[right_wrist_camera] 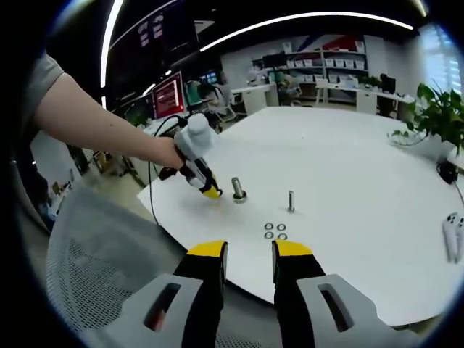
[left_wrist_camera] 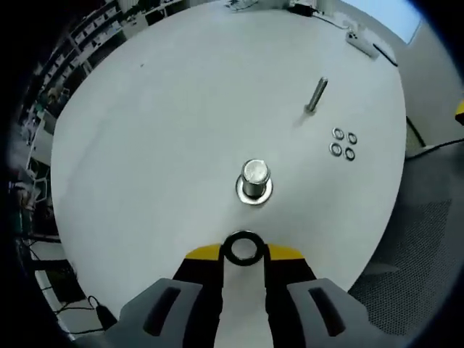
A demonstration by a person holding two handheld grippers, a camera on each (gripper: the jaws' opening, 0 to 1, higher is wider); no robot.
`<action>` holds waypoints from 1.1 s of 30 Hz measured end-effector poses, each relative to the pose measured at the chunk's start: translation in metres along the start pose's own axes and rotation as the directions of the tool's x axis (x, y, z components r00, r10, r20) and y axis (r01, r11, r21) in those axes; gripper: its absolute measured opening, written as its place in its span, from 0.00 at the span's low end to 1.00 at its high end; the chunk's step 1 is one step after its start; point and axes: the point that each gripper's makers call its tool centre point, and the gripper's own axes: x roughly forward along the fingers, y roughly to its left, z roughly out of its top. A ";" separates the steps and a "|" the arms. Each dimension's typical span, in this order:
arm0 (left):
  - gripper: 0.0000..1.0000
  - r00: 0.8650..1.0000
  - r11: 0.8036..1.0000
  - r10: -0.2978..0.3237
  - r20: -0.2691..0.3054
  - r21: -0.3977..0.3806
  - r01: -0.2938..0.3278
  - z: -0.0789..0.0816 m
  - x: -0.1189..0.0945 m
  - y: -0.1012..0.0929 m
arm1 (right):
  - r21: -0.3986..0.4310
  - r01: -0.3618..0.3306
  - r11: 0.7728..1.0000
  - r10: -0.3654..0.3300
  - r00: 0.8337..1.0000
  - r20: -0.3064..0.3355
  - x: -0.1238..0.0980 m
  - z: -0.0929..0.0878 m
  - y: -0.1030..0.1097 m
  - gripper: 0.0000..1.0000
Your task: Place the washer onto the threaded stud by aligning its center hole with the stud, sliding it down to the base, and recovering from edge contact or off-axis alignment until the washer reaches the visible bottom stop.
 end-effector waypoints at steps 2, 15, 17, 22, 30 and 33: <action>0.18 1.000 1.000 -0.002 0.025 0.003 0.002 0.006 -0.006 0.001 | 0.001 -0.002 1.000 0.002 1.000 0.000 0.000 0.000 0.001 0.27; 0.19 0.992 0.999 -0.018 0.124 0.032 0.014 0.046 -0.031 0.003 | -0.003 -0.010 1.000 0.010 1.000 -0.002 0.000 0.000 0.002 0.27; 0.19 0.992 0.999 -0.024 0.121 0.048 0.018 0.048 -0.026 0.002 | -0.005 -0.011 1.000 0.011 1.000 -0.003 0.000 -0.001 0.003 0.27; 0.19 0.994 0.996 -0.028 0.105 0.090 0.018 0.056 -0.018 0.000 | -0.007 -0.014 1.000 0.014 1.000 -0.004 0.000 -0.001 0.003 0.27; 0.19 0.998 0.987 -0.025 0.061 0.159 0.015 0.061 -0.011 -0.001 | -0.006 -0.011 1.000 0.011 1.000 0.000 -0.001 0.000 0.003 0.27; 0.19 0.999 0.984 -0.018 0.043 0.179 0.010 0.061 -0.006 0.001 | -0.007 -0.013 1.000 0.013 1.000 0.002 -0.001 0.000 0.003 0.27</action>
